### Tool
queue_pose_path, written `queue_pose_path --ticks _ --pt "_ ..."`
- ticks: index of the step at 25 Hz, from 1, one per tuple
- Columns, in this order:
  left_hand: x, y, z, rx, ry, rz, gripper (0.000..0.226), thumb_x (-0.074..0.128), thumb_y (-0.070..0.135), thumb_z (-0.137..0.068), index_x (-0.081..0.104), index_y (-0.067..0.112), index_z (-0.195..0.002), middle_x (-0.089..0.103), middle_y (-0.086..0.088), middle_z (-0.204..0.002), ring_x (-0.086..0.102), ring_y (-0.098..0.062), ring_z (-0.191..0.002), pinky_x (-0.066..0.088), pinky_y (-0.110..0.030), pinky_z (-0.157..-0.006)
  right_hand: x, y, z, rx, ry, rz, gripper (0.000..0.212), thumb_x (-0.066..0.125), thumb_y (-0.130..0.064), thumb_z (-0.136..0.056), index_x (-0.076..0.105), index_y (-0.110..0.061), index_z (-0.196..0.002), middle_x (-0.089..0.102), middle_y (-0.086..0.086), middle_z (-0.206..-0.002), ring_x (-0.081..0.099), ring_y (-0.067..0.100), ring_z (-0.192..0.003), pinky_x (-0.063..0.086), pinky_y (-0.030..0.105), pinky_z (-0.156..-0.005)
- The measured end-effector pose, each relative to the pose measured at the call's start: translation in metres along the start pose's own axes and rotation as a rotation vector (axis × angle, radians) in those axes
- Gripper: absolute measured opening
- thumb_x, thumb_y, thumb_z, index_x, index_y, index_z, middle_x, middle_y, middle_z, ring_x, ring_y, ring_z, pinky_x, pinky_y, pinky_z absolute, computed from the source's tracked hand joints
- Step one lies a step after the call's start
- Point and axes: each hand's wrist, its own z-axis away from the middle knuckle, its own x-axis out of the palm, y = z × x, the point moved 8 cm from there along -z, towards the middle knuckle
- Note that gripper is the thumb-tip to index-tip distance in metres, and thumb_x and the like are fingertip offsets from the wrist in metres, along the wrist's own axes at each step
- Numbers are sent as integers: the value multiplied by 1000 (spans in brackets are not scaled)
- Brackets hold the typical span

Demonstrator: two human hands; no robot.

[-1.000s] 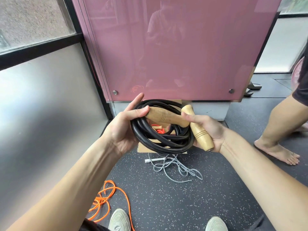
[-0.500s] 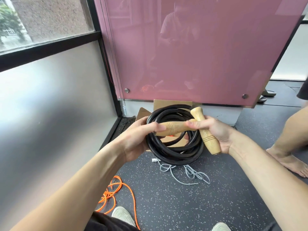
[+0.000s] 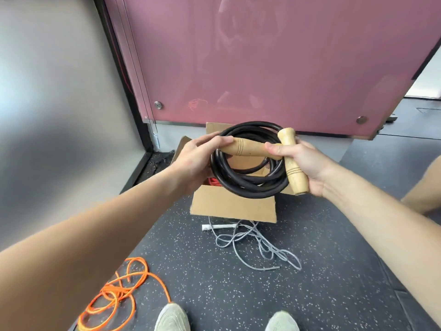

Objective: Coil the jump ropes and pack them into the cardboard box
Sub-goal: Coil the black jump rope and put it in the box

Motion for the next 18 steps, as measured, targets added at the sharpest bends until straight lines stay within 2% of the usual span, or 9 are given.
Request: queue_pose_path --ticks 1,3,5,8,10,12,14,16,18 --pt "-6 -21 -30 -27 32 22 51 79 32 -78 67 16 -125 71 -11 -104 71 -28 -96 59 -44 -73 -4 15 -28 26 5 7 78 92 -33 -60 59 -15 -128 72 14 -112 66 27 -92 55 46 -88" --pt "-16 -65 -82 -90 63 37 50 79 39 -76 70 17 -120 72 -16 -110 72 -34 -104 59 -47 -78 -12 44 -82 62 21 11 66 90 -30 -67 59 -16 -124 72 15 -113 67 28 -87 56 44 -81" --pt "-25 -106 -125 -140 74 43 49 78 45 -72 74 19 -114 70 -21 -120 70 -40 -108 57 -53 -88 -20 72 -130 88 39 34 62 90 -29 -69 60 -21 -122 73 13 -116 68 30 -86 56 49 -86" --pt "-39 -153 -188 -150 119 86 41 77 39 -77 75 17 -111 70 -21 -121 70 -40 -108 56 -57 -90 -29 111 -201 88 37 70 62 91 -29 -69 61 -24 -123 74 12 -114 72 33 -94 54 59 -93" --pt "-45 -174 -226 -121 111 136 39 75 30 -82 72 12 -117 71 -17 -114 69 -35 -104 58 -52 -91 -34 131 -239 83 58 100 60 90 -29 -71 62 -26 -124 76 6 -110 72 30 -104 55 55 -94" --pt "-51 -192 -255 -131 91 138 38 71 26 -88 65 15 -124 69 -10 -111 67 -30 -101 59 -44 -87 -41 143 -271 70 74 186 62 88 -31 -73 61 -27 -128 74 -1 -110 70 21 -106 57 41 -92" --pt "-55 -215 -272 -208 1 39 40 67 26 -93 58 25 -132 69 -9 -117 68 -31 -102 58 -42 -86 -48 149 -299 64 47 365 62 87 -37 -73 60 -28 -129 68 -5 -118 64 14 -107 53 30 -82" --pt "-54 -242 -280 -308 -154 -141 50 68 26 -93 48 33 -139 71 -12 -121 71 -32 -100 58 -44 -90 -56 156 -326 94 -47 585 53 87 -39 -72 62 -31 -118 65 -4 -120 62 15 -109 50 29 -79" --pt "-47 -266 -279 -416 -268 -302 59 71 24 -92 39 40 -140 74 -14 -114 74 -32 -95 59 -43 -90 -55 163 -342 164 -189 813 41 87 -41 -71 62 -34 -103 65 -4 -112 64 16 -103 52 31 -78"
